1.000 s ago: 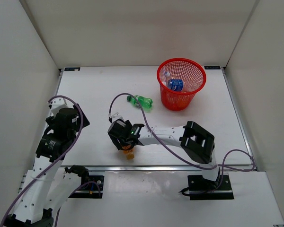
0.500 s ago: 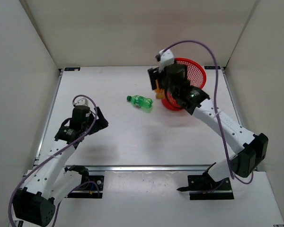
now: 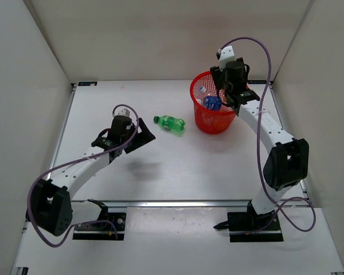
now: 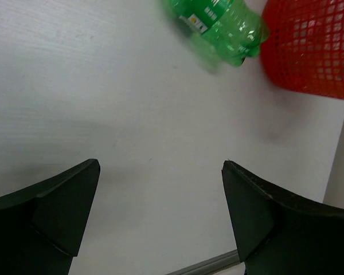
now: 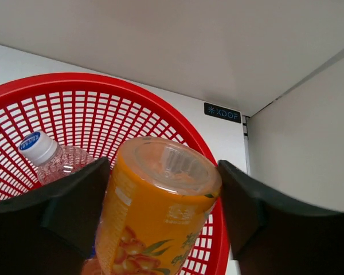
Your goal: Put the plastic bottles in the bin
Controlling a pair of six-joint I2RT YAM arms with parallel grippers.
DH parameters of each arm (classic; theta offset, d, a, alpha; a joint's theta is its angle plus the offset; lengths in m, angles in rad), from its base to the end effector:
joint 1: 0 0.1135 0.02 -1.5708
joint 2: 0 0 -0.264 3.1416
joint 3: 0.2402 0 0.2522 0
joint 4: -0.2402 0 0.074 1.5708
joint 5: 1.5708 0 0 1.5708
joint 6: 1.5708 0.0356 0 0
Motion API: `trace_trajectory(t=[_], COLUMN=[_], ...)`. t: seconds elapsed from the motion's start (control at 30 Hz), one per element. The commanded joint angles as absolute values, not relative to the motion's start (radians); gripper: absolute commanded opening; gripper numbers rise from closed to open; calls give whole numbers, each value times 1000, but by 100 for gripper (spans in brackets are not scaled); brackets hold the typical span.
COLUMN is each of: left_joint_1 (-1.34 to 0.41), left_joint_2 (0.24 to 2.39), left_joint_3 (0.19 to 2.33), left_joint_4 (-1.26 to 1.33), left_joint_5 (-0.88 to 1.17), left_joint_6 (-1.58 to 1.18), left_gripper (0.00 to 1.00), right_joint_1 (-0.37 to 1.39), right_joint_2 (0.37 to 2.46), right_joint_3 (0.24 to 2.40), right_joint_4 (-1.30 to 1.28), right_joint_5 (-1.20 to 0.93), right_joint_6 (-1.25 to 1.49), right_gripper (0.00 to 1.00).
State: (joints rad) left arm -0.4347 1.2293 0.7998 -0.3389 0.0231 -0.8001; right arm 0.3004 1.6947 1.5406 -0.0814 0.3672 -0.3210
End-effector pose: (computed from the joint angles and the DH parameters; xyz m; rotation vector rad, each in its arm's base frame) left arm 0.2337 -0.1094 0.2386 -0.4295 2.3905 -0.6193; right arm 0.3937 0.1086 0.3721 -0.2968 1.7790 -0.3459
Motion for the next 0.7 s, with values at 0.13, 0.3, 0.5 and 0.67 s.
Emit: trace_trajectory(t=[0.13, 0.3, 0.5, 0.67], left_joint_1=[-454, -476, -483, -482], left_joint_2=[1387, 1592, 1788, 1928], left_joint_3=[952, 1074, 1219, 1362], left_joint_4=[-146, -103, -100, -147], left_joint_5=[2, 0, -71, -87], left_joint_6=[-919, -975, -1081, -1131], left_gripper=[98, 99, 98, 98], right_joint_1=[291, 242, 189, 28], right_joint_2=[1546, 1424, 1197, 1068], right_joint_3=[1508, 1465, 1289, 1151], right_joint_4=[-52, -152, -213, -288], right_joint_5=[377, 365, 473, 371], right_joint_6=[-341, -244, -215, -86], right_gripper=[99, 100, 99, 100])
